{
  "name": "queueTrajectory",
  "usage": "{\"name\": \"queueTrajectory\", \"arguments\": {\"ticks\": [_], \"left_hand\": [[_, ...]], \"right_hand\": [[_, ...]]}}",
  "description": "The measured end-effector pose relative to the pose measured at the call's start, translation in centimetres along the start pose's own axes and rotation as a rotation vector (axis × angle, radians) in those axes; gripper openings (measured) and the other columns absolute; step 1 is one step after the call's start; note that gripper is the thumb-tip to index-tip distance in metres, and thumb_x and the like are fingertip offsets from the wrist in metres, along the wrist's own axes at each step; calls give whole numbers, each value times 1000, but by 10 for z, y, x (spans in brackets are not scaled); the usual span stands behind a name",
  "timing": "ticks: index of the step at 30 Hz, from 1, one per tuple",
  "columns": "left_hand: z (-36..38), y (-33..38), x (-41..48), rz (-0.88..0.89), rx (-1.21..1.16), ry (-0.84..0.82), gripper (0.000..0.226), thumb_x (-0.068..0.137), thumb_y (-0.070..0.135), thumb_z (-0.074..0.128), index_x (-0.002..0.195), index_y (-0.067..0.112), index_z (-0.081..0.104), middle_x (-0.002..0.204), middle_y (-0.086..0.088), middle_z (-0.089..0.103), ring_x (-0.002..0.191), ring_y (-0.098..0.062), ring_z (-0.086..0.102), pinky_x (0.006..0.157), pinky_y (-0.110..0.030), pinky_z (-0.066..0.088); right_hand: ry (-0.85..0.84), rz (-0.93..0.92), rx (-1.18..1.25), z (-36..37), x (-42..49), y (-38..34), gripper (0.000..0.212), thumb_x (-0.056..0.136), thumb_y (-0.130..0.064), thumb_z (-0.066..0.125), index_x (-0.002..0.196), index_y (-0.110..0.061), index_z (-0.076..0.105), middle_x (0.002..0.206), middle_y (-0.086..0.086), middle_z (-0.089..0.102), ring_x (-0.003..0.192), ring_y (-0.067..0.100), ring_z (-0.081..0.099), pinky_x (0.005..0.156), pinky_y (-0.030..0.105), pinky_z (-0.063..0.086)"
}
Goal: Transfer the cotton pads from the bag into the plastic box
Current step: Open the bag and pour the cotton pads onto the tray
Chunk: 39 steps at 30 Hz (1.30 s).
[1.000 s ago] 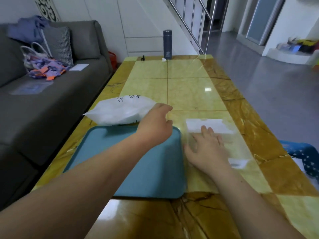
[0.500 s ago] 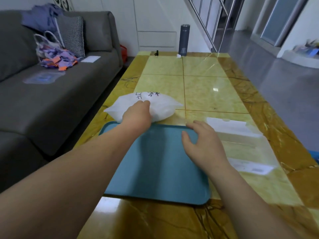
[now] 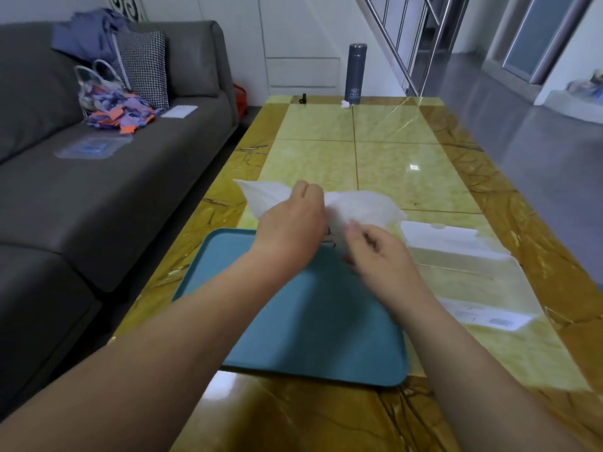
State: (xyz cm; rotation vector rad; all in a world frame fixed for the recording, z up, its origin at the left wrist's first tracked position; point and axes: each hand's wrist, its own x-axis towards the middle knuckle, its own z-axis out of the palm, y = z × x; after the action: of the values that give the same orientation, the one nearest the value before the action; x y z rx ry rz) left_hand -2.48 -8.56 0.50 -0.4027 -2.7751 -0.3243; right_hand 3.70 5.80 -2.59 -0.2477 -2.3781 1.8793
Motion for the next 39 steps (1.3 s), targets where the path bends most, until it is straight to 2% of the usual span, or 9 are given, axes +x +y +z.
{"name": "queueTrajectory", "arguments": {"ticks": [4,9,16,18,20,24,27,32,39], "left_hand": [[3,14,-39,26,-184,-116,12,104,23,46,104,13,53,109,-6,54,87,-37,59,73,-51,49],[16,13,-75,91,-181,-123,11,94,25,60,104,22,60,110,1,58,103,-28,54,83,-42,44],[5,-36,-88,-165,54,-122,34,86,15,62,118,27,57,122,3,52,112,-28,49,88,-41,45],[5,-50,-86,-206,-25,-135,25,94,13,56,115,26,61,119,3,57,109,-26,51,87,-45,50],[4,-56,-85,-218,-106,-106,19,100,16,51,112,26,62,116,4,60,106,-25,54,86,-47,52],[-2,-47,-87,-184,-248,-12,10,103,19,49,109,26,55,116,3,58,99,-29,60,78,-48,53],[-9,-34,-88,-129,-470,115,15,100,14,58,109,26,57,103,8,64,90,-20,64,76,-39,54],[-25,-15,-93,-92,-902,172,38,89,-2,72,114,23,59,89,7,73,88,-12,71,82,-24,57],[-31,-11,-96,-144,-1003,168,36,89,1,74,113,26,62,87,6,77,85,-8,72,76,-21,55]], "right_hand": [[18,283,237,-8,-8,-1,73,89,-68,64,107,2,60,99,22,64,106,39,72,94,45,62],[81,377,314,-5,-11,18,19,95,-20,63,100,-2,65,105,21,77,91,30,80,82,43,67],[150,292,522,-9,-2,14,24,104,-14,46,119,-11,64,116,9,77,100,27,78,88,41,65],[149,319,465,-13,-2,11,24,106,-25,48,116,-10,63,114,11,76,96,26,79,86,40,65],[122,323,76,-17,-9,5,38,102,-46,51,96,-10,61,93,15,76,74,26,80,73,43,67],[250,-52,-635,-15,-26,-16,47,91,-54,61,68,-15,53,65,1,65,68,24,65,66,35,54],[107,-388,-453,2,-36,-27,13,87,-31,76,87,-24,66,93,-10,66,73,13,61,71,30,49],[-97,-407,-140,14,-42,-22,29,90,-10,78,110,-31,77,106,-12,72,77,7,64,72,12,49],[-48,-522,-135,15,-38,-16,20,93,-9,75,103,-24,83,99,-6,75,81,13,70,76,38,59]]}}
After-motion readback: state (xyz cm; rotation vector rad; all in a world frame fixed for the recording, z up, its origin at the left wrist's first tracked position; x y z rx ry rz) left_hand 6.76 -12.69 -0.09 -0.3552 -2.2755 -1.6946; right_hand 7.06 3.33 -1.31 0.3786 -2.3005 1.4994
